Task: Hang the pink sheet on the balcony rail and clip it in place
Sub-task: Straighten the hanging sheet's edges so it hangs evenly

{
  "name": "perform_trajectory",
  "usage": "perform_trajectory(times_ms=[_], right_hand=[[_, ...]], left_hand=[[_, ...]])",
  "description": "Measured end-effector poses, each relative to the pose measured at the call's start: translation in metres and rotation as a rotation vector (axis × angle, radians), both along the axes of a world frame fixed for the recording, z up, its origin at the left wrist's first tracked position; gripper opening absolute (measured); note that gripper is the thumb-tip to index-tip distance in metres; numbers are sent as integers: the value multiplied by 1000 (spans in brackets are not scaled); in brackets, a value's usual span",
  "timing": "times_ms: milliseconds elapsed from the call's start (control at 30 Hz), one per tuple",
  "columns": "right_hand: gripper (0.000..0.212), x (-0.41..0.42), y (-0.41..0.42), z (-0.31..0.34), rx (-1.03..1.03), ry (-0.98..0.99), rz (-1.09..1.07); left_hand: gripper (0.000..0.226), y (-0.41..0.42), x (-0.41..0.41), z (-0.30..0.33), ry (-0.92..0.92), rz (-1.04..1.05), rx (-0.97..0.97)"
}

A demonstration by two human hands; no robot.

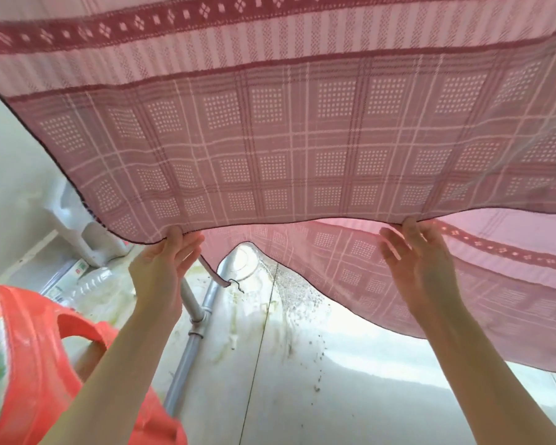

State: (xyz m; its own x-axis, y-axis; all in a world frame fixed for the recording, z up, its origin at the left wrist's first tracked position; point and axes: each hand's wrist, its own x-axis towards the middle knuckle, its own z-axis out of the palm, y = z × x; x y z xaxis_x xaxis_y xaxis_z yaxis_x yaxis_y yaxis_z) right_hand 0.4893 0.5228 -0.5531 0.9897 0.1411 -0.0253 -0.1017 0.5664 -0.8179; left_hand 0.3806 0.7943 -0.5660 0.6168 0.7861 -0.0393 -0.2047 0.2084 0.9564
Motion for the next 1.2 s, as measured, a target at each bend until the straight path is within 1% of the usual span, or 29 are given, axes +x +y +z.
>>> perform_trajectory(times_ms=[133, 233, 367, 500, 633, 700, 767, 833, 867, 900, 933, 967, 1033, 1067, 1100, 1133, 1200], right_hand=[[26, -4, -6, -19, -70, 47, -26], [28, -8, -8, -36, -91, 89, -24], [27, -15, -11, -57, -142, 185, -53], [26, -18, -17, -68, -173, 226, -71], [25, -20, -17, -71, -195, 275, -74], [22, -19, -16, -69, -160, 316, -89], [18, -22, -11, -64, -89, 351, -108], [23, -31, 2, -55, -47, 363, -74], [26, -38, 11, -52, -57, 357, -25], [26, -46, 22, -48, -101, 338, 45], [24, -55, 35, -44, -197, 297, 123], [21, -66, 48, -38, -342, 224, 193], [15, -85, 76, -23, -642, -4, 261], [11, -92, 89, -13, -750, -145, 260], [11, -97, 101, -2, -839, -287, 257], [24, -100, 112, 9, -931, -429, 256], [63, -99, 133, 24, -1163, -647, 281]], left_hand=[[15, 0, 3, -17, 68, 18, 0], [11, -2, 5, -28, 135, 61, -1], [8, -5, 0, -44, 207, 50, -55], [7, -7, -4, -48, 207, 24, -62], [6, -1, -6, -44, 131, -30, -176], [11, 3, -9, -39, 89, -8, -204], [13, 2, -11, -33, 70, 29, -191], [10, -2, -15, -30, 104, 46, -116], [10, -6, -17, -29, 129, 40, -61], [9, -11, -18, -28, 160, 29, -3], [6, -16, -20, -27, 192, 15, 57], [8, -21, -21, -26, 220, 2, 115], [17, -29, -23, -27, 257, -47, 238], [16, -32, -24, -29, 264, -82, 317], [16, -35, -24, -31, 266, -118, 384], [20, -36, -25, -34, 251, -159, 426], [25, -39, -26, -38, 200, -255, 501]])
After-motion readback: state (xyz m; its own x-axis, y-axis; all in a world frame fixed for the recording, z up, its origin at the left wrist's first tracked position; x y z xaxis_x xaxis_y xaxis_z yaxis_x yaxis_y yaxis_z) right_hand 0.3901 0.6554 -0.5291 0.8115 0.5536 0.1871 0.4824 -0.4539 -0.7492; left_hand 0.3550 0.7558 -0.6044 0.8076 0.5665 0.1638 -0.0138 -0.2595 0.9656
